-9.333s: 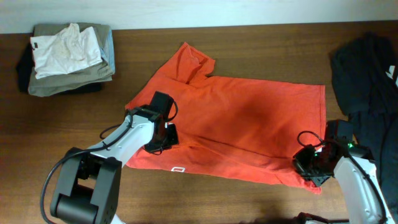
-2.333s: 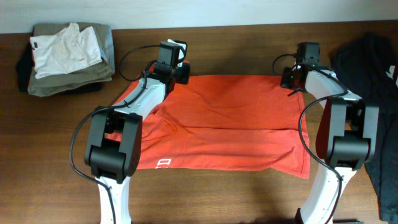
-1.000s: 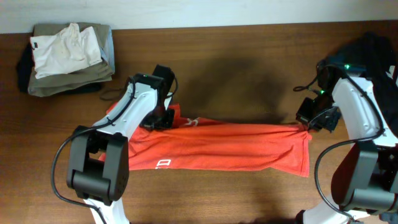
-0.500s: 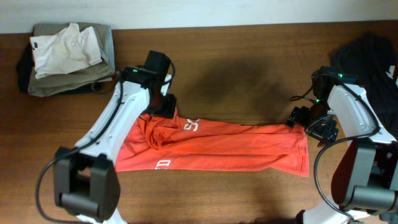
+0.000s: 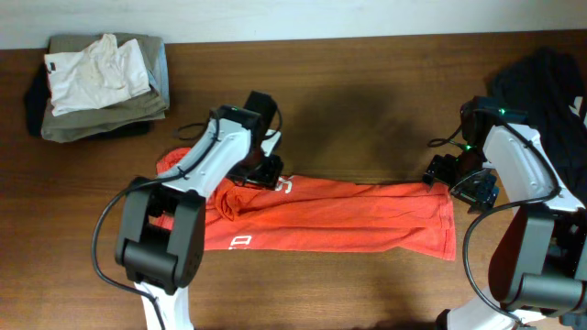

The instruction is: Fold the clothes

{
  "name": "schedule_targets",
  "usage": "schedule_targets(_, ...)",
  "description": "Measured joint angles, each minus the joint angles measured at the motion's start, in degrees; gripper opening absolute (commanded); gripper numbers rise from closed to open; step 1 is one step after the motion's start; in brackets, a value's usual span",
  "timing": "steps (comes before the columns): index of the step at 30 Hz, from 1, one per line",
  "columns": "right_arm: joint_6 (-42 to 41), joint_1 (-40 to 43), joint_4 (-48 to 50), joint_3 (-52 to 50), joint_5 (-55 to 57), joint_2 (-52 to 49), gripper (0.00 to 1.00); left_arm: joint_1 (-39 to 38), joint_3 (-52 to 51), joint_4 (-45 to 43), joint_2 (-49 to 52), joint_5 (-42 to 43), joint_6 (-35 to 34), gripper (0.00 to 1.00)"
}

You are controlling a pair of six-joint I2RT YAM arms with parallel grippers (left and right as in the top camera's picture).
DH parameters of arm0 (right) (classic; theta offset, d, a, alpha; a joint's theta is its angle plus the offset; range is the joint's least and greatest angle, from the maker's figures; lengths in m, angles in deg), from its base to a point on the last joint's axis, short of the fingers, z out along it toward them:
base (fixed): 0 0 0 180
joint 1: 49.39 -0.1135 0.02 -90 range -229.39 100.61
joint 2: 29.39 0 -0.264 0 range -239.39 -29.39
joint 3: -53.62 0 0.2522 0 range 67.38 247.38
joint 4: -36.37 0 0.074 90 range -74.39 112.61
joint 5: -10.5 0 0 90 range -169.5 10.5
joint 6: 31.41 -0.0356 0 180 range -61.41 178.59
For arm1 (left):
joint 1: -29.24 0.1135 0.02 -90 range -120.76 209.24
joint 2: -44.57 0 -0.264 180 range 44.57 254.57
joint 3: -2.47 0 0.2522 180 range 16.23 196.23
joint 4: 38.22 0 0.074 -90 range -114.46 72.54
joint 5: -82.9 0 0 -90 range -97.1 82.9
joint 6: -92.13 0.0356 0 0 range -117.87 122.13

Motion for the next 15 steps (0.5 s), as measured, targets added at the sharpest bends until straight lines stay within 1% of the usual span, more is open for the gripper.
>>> schedule_targets(7, 0.02, 0.0, 0.02, 0.0, 0.0, 0.0, 0.93, -1.16, -0.04, -2.84, 0.04, -0.09, -0.22, 0.66)
schedule_targets(10, 0.02, 0.0, 0.0, 0.0, 0.02, 0.0, 0.93, -1.16, -0.04, -4.22, 0.79, -3.37, -0.24, 0.66)
schedule_targets(13, 0.04, 0.0, 0.02, 0.0, 0.0, 0.0, 0.93, -0.87, -0.04, -4.59, 3.91, -6.29, -0.7, 0.66)
schedule_targets(15, 0.04, 0.0, 0.22, 0.0, 0.0, 0.0, 0.93, -0.44, -0.07, -4.85, 4.5, -7.28, -1.16, 0.63)
